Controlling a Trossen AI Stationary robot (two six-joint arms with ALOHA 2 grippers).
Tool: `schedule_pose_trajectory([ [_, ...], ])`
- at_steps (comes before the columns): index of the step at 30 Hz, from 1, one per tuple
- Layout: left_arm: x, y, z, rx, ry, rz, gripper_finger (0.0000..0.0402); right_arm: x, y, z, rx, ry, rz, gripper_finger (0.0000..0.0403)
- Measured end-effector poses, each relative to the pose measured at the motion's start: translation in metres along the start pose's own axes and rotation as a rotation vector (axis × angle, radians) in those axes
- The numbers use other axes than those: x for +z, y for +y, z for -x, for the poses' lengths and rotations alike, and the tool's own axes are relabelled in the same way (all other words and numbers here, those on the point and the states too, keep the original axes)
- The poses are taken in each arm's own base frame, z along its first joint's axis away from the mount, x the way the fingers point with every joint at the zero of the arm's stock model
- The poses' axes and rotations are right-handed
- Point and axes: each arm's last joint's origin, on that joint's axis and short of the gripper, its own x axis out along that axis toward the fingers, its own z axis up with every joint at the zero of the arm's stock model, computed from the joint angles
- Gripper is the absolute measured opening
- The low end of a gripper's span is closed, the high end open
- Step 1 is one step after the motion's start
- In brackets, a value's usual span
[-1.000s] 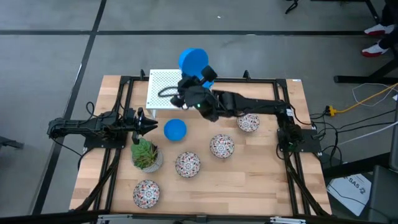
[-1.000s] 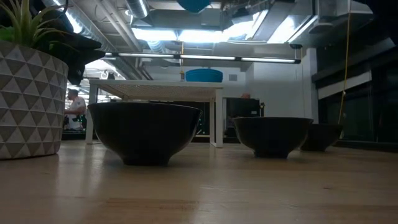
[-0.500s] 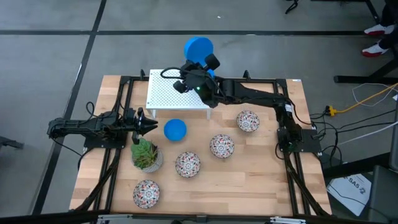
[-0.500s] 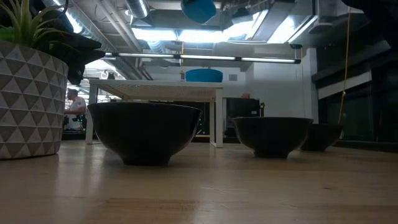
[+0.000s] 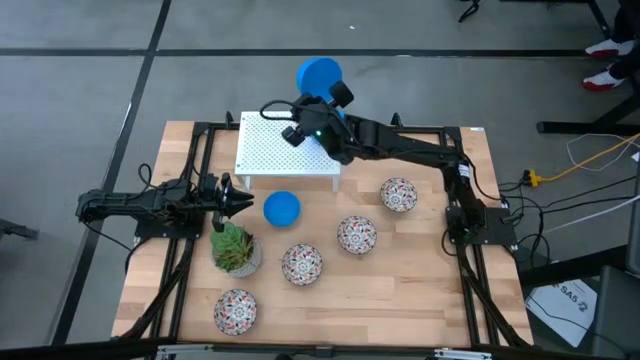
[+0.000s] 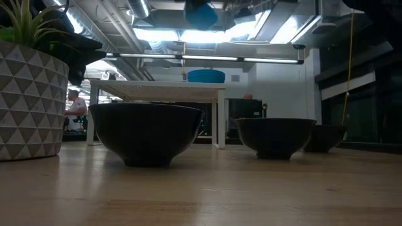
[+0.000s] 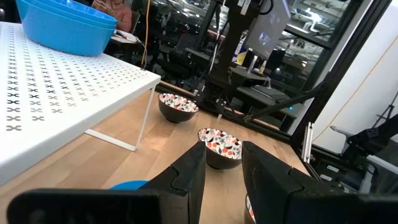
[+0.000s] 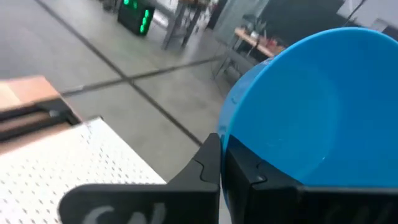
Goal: Pick & Place Mini bowls
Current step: Stack the blue bowl on the blue bowl on the shelf
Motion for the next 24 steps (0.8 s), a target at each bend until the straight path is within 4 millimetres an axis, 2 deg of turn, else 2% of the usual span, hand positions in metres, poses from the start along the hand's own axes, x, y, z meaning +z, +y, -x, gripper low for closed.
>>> schedule_pose_trajectory([
  [5,0.000,0.000,0.000,0.000,0.000,0.000,0.0100,-0.016,-0.009,-0.016,0.084,0.114,-0.030,0.0005],
  [9,0.000,0.000,0.000,0.000,0.000,0.000,0.0100,-0.028,-0.012,-0.021,0.151,0.212,-0.057,0.0005],
  [17,0.000,0.000,0.000,0.000,0.000,0.000,0.0100,-0.032,-0.012,-0.022,0.242,0.249,-0.045,0.0005],
  [24,0.000,0.000,0.000,0.000,0.000,0.000,0.0100,-0.034,-0.022,-0.035,0.347,0.266,-0.021,0.0005],
])
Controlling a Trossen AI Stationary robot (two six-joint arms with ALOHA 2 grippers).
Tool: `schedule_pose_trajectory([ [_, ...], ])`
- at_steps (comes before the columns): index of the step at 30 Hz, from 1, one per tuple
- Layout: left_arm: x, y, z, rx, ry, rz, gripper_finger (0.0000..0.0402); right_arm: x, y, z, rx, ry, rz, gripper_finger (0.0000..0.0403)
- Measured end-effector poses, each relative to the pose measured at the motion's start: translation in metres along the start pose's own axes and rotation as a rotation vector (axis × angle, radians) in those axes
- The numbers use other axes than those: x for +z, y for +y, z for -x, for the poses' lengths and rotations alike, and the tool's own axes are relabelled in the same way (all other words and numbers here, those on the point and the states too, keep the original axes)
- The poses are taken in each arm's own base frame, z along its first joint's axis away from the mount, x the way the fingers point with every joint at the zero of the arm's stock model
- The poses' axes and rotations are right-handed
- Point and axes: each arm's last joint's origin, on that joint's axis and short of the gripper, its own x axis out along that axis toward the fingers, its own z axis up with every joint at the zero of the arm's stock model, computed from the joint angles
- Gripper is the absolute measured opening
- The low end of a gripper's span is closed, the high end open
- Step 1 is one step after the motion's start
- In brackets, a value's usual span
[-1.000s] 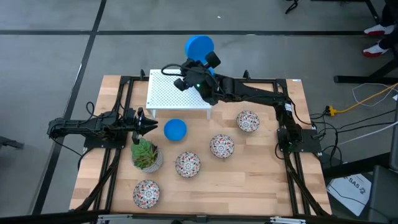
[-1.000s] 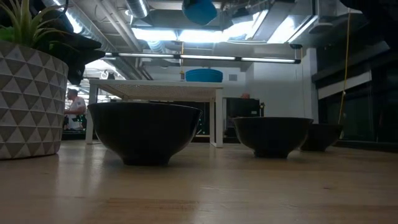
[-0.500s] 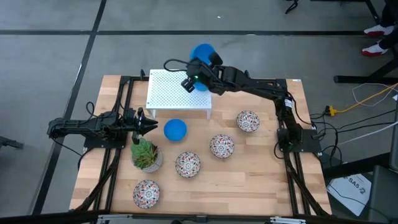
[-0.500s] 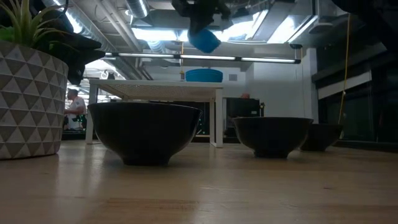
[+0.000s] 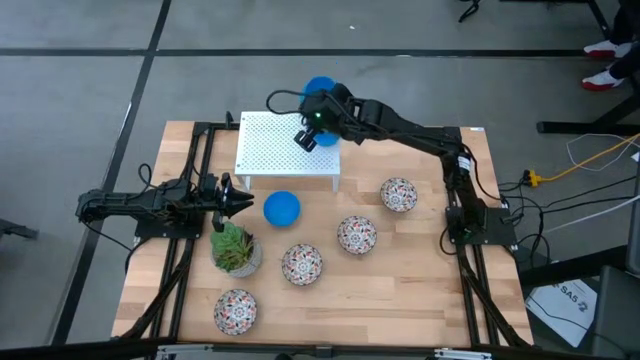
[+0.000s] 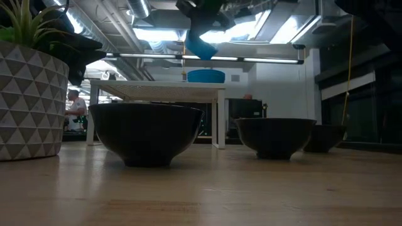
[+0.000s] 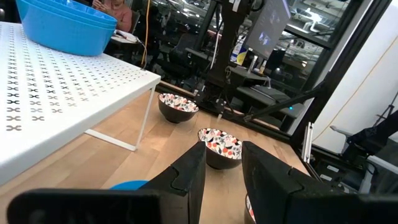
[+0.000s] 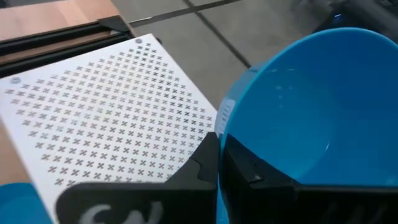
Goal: Pick & Place Mini bowls
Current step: Stack the blue bowl on the blue bowl on the shelf
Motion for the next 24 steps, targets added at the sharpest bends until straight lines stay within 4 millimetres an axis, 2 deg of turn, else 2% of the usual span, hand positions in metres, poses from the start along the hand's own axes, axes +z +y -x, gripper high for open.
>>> schedule_pose_trajectory([
  [9,0.000,0.000,0.000,0.000,0.000,0.000,0.0100,0.006,-0.019,0.004,0.040,-0.028,-0.041,0.0005],
  [18,0.000,0.000,0.000,0.001,0.000,0.000,0.0100,0.008,-0.056,0.010,0.096,-0.015,-0.103,0.0005],
  [24,0.000,0.000,0.000,0.000,0.000,0.000,0.0100,0.004,-0.064,0.006,0.165,0.027,-0.112,0.0005],
])
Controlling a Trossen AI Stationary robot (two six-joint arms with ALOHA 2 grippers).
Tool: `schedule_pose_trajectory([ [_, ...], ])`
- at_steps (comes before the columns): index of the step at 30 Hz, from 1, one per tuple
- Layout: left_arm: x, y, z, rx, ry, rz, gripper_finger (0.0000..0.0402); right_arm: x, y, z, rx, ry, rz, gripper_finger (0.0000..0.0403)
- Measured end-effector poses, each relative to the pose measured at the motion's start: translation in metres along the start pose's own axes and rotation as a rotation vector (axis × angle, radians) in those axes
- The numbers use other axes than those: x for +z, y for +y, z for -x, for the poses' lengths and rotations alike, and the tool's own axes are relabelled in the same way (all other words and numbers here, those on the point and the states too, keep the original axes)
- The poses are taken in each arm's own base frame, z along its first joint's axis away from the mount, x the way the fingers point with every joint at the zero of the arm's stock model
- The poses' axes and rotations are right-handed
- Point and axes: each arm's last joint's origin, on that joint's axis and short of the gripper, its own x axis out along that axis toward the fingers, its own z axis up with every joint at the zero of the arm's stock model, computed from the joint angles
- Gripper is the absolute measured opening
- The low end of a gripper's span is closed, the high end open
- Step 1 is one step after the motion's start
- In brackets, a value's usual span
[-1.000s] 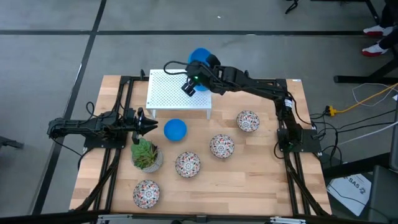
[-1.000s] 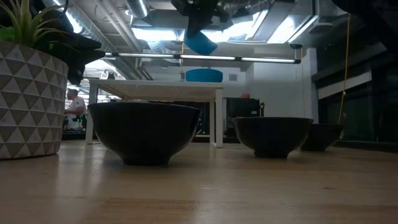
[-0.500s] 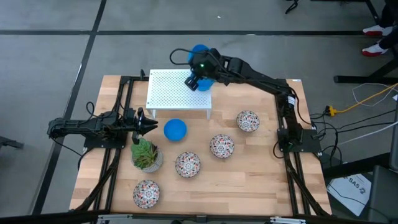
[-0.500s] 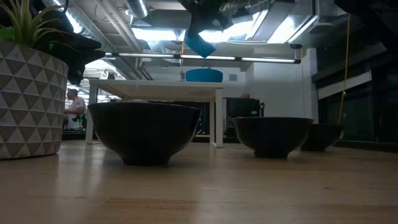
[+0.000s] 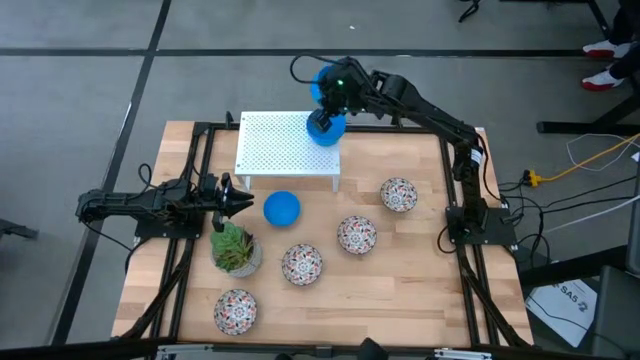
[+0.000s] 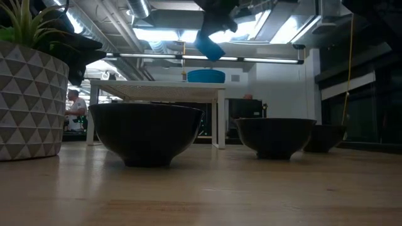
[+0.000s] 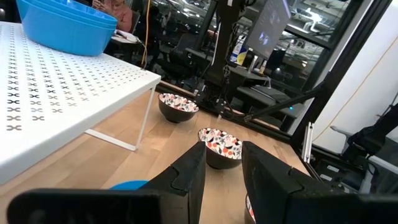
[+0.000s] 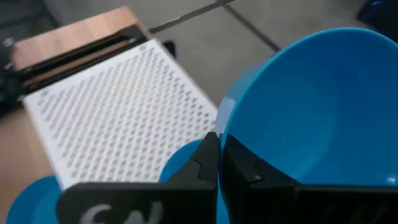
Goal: Pick & Place Mini bowls
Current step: Stack the blue bowl on the blue bowl on the shelf
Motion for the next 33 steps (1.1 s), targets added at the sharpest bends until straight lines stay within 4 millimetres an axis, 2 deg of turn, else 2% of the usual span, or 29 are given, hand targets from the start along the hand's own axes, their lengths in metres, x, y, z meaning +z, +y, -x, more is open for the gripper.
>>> schedule_pose_trajectory([
  [10,0.000,0.000,0.000,0.000,0.000,0.000,0.0100,-0.017,0.004,0.002,0.162,0.178,0.095,0.0005],
  [19,0.000,0.000,0.000,0.000,0.000,0.000,0.0100,-0.019,0.017,0.004,0.208,0.169,0.266,0.0012],
  [33,0.000,0.000,0.000,0.000,0.000,0.000,0.0100,-0.041,0.021,-0.019,0.215,0.292,0.347,0.0020],
])
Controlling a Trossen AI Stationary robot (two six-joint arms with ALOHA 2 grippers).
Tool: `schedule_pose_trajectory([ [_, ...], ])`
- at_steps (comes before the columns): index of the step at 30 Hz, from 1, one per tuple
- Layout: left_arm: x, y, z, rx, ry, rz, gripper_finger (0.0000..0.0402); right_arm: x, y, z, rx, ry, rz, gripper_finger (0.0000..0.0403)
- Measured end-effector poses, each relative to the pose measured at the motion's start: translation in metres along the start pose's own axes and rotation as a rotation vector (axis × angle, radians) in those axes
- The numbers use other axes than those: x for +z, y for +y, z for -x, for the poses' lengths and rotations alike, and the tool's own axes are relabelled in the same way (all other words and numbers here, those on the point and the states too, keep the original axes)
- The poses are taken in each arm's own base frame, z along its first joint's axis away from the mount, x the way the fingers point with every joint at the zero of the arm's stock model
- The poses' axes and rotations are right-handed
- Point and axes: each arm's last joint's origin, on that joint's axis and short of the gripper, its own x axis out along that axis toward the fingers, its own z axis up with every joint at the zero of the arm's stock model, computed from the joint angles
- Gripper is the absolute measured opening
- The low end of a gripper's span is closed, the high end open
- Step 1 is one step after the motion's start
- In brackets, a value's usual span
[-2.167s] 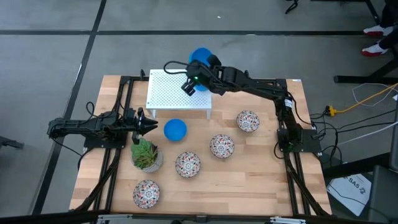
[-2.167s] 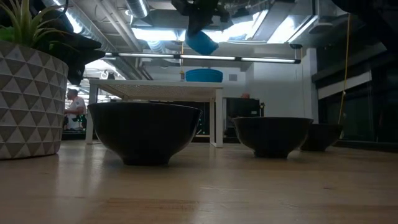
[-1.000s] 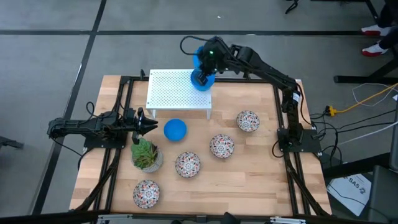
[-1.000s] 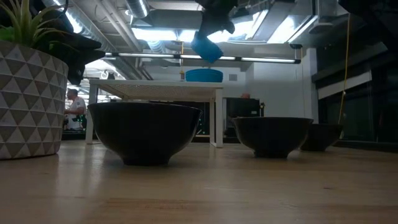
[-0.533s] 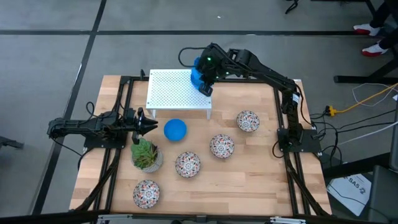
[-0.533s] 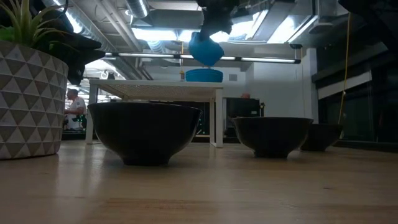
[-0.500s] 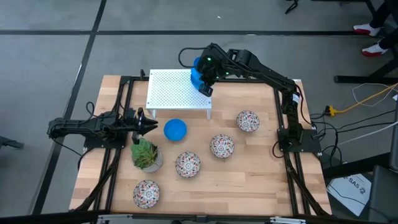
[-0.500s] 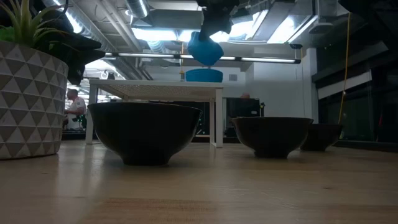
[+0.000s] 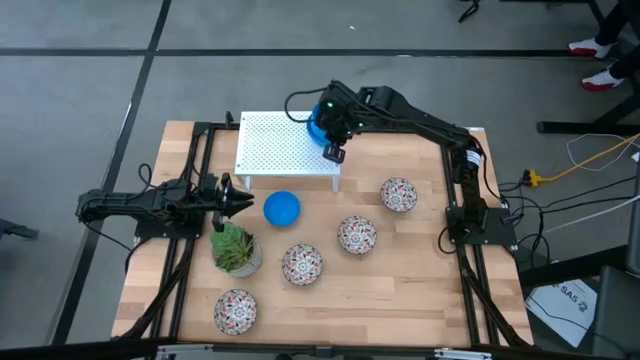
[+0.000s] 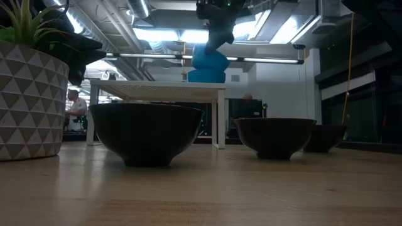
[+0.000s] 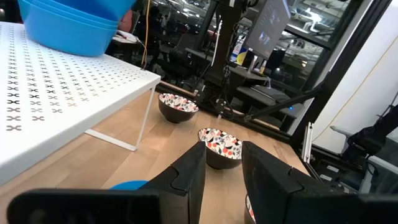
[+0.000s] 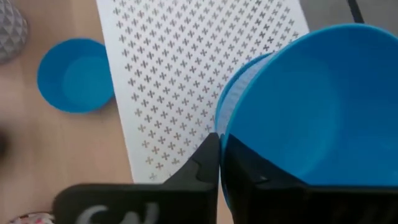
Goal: Pick & Place Mini bowls
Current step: Stack the blue bowl on the blue bowl on the shelf
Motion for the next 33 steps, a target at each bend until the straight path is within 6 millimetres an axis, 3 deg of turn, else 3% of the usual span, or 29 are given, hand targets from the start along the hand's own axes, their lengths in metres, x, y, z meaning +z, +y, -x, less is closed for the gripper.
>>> schedule_pose_trajectory([
  [9,0.0000,0.0000,0.0000,0.000,0.000,0.000,0.0100,0.0001,-0.0020,-0.0069,-0.082,0.003,0.029,0.0031],
  [33,0.0000,0.0000,0.0000,0.000,0.000,0.000,0.0100,-0.0069,-0.0039,-0.0069,-0.067,0.072,0.109,0.0033],
])
